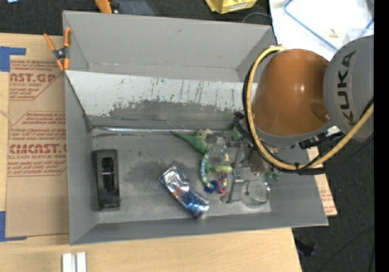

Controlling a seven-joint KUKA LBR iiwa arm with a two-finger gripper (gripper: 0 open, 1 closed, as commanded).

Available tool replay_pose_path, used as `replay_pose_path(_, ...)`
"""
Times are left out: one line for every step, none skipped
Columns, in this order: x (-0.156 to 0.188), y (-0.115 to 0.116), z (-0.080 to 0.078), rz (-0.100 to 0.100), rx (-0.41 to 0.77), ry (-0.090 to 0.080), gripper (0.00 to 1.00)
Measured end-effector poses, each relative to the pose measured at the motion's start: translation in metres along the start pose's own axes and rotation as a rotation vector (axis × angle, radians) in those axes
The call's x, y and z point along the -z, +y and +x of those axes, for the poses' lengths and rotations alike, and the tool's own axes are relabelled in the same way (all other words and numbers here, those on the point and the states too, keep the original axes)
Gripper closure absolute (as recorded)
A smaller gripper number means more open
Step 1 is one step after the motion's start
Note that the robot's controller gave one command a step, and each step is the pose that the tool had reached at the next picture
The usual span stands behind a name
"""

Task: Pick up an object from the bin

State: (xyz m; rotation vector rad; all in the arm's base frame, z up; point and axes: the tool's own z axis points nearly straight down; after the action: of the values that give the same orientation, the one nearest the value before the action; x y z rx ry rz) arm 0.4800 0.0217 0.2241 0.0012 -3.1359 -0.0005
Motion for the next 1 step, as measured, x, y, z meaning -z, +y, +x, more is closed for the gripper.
replay_pose_path(0.003,0.0,-0.0015,0.0,0.0,-0.007,0.0)
